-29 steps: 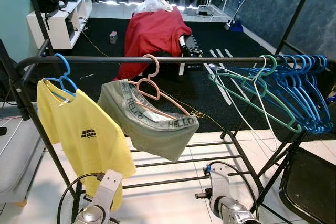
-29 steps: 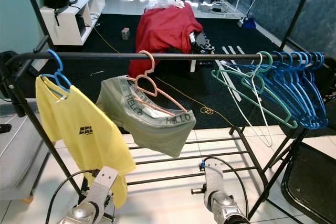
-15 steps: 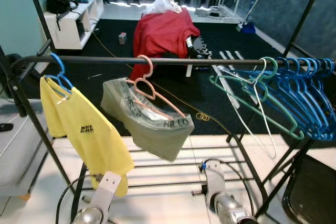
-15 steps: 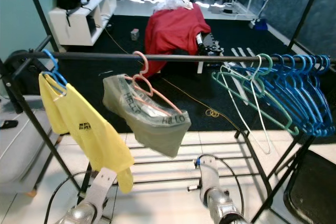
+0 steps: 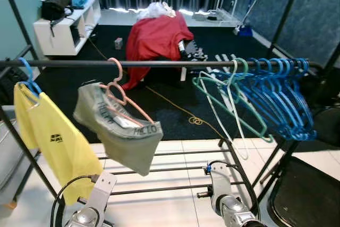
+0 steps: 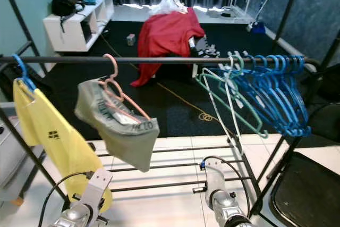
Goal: Hang hanger
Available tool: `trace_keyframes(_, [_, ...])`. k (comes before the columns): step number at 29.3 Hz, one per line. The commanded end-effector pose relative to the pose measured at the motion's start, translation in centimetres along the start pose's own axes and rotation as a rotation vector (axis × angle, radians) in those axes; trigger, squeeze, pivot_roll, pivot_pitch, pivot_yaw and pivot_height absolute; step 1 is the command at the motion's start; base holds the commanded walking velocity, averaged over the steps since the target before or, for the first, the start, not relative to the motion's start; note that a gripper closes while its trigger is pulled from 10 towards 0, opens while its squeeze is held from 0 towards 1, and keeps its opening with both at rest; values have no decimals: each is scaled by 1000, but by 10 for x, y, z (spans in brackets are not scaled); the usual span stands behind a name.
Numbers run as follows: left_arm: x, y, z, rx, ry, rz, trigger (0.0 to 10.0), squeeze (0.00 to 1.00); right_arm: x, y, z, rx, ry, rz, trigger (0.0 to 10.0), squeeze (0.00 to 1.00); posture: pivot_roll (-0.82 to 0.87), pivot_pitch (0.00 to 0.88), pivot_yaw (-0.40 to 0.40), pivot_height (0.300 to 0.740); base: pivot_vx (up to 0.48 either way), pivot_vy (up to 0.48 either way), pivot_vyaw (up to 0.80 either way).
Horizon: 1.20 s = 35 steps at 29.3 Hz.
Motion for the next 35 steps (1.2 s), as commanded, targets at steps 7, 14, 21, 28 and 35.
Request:
trace_keyframes(7, [23,-5,5,30,0,38,10000,0,-1,0,-5,11,15,4,10000,0,-35,0,-77,740,0,206,0])
trace_keyframes(14, [66,-4,10,28,-67,211,10000,0,12,-1,-5,20,41,66,10000,0,-38,0,-75,740,0,0,0])
trace_keyframes(21, [122,45,7,-77,-58,625,10000,0,57,8,-10,16,187,372,10000,0,-36,4,-74,740,0,0,0])
trace_keyframes(28, [151,128,13,-354,21,900,10000,0,81,34,-8,32,154,669,10000,0,-31,27,-84,740,0,0,0])
trace_keyframes(35, [172,171,28,-578,21,995,10000,0,101,59,-3,40,166,837,10000,0,-43,34,-75,740,0,0,0])
Point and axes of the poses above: a point about 5 cm out from each wrist's last joint towards the gripper, its own y axis pointing back from the gripper into the wrist, its own x axis along the axis of the wrist's last joint, z = x × y, the point moved 4 cm from there along -y, pointing out of the wrist towards the gripper, and after that the axes turned 2 degrees about -y, right-handed, at the moved point
